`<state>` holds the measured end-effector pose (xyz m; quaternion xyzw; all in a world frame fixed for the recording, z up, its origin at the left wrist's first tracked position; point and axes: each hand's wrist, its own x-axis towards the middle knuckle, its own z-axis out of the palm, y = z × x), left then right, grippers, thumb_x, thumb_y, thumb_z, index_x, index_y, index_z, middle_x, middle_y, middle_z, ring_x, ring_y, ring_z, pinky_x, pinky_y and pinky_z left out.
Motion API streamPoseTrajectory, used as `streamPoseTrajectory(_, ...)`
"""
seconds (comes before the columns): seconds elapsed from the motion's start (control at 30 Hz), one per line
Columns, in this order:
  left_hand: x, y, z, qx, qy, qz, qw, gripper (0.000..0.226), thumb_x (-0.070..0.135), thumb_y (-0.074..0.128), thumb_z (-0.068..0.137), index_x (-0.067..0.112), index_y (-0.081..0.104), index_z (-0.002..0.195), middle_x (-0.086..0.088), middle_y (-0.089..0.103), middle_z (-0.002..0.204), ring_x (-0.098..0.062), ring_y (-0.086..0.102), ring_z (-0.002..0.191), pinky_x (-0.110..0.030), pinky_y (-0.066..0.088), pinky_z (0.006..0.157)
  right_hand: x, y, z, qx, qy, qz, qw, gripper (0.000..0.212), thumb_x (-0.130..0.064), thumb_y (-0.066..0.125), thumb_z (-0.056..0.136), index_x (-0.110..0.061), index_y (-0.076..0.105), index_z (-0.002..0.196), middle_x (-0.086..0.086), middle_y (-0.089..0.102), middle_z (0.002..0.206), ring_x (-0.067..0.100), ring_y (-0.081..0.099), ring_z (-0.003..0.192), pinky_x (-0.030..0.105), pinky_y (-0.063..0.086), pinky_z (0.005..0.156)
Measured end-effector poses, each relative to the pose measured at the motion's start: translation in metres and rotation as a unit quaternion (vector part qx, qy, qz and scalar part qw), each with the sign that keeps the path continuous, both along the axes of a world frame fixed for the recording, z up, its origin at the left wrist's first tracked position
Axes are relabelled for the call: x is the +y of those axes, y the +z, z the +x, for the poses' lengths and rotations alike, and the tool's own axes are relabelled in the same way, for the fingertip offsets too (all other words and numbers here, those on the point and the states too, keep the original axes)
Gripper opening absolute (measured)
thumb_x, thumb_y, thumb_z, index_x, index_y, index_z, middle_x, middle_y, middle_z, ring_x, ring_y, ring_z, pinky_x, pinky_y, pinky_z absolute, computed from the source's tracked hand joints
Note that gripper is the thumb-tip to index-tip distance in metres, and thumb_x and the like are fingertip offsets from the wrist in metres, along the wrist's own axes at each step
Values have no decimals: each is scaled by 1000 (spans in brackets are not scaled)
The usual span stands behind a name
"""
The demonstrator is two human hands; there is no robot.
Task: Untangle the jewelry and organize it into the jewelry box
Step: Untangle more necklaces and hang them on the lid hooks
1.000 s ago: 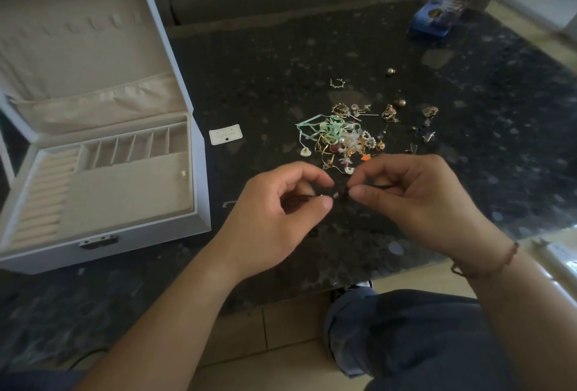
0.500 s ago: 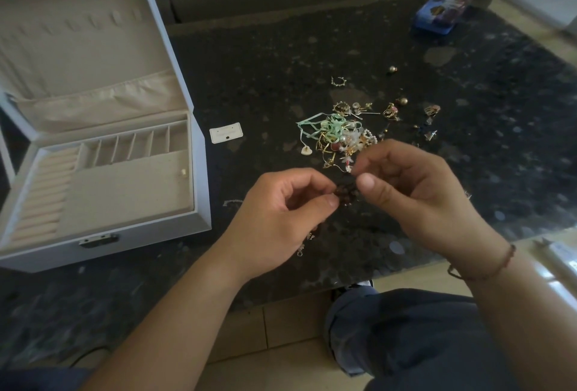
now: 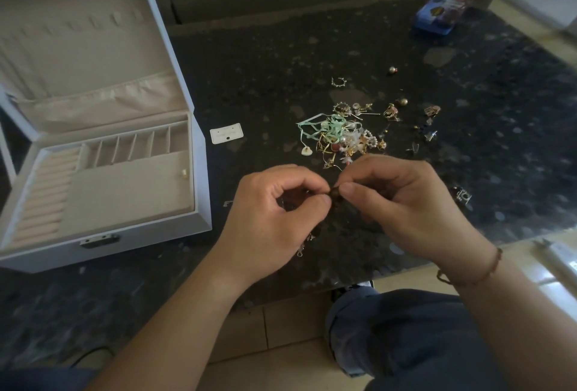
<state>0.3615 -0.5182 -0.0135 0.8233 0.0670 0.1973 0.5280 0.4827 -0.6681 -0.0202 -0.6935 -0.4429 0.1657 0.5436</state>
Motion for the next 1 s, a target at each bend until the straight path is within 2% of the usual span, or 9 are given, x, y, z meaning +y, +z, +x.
streamPoseTrajectory(0.13,1,-4,-2,-12,19,11,1000,11,13,65,86,19,73,80,12,65,74,-8,62,74,-10,44,65,4,2,-4,-64,-61,-4,996,11,-27,66,86,-18,72,85,-9,67,78,13,61,66,19,46,59)
streamPoseTrajectory(0.2,4,-7,-3,-18,32,14,999,11,20,63,86,19,71,80,14,65,74,-9,62,75,-11,44,66,4,4,-6,-80,-104,3,991,8,-18,67,89,-18,70,81,-8,64,67,15,57,56,21,43,49)
streamPoseTrajectory(0.3,10,-11,-4,-19,82,-15,996,17,29,57,85,19,69,77,11,63,70,-13,62,73,-16,47,66,0,8,-4,-33,-155,2,987,13,-16,63,91,-19,66,78,4,57,58,14,45,41,23,33,38)
streamPoseTrajectory(0.37,12,-14,-3,-9,117,-44,992,15,23,58,86,17,67,75,6,62,66,-13,61,68,-16,48,64,-3,11,-2,3,-150,4,989,14,-17,60,92,-19,65,80,1,57,56,10,45,42,22,35,38)
streamPoseTrajectory(0.47,13,-18,-1,27,135,-50,989,13,19,54,84,19,66,78,3,64,73,-15,63,73,-25,53,69,-2,12,-2,30,-129,4,991,15,-11,57,95,-15,63,82,4,64,65,20,60,55,45,51,54)
streamPoseTrajectory(0.57,2,-14,1,33,105,-27,994,21,20,57,82,22,69,99,12,68,94,-9,64,96,-26,53,84,-1,11,-4,44,-109,0,993,18,-9,56,97,-16,61,82,6,65,67,17,63,61,55,51,62)
streamPoseTrajectory(0.63,-9,-10,5,-18,86,35,996,24,19,62,85,17,68,108,11,67,105,-7,62,107,-21,48,91,-1,11,-4,51,-92,0,994,17,-12,54,98,-17,60,83,7,64,70,18,64,62,49,53,62)
streamPoseTrajectory(0.73,-19,-11,11,-104,74,117,985,16,11,68,86,7,69,102,2,69,100,-13,64,101,-31,52,88,-1,11,-2,60,-78,12,995,17,-16,49,98,-18,57,83,5,62,68,12,62,63,30,52,63)
streamPoseTrajectory(1.0,-25,-25,13,-175,56,141,973,13,-14,64,77,-4,66,85,-10,64,89,-24,63,88,-37,52,77,-1,14,-3,126,-59,49,989,18,-20,43,95,-23,53,81,-1,58,60,7,49,55,11,37,49)
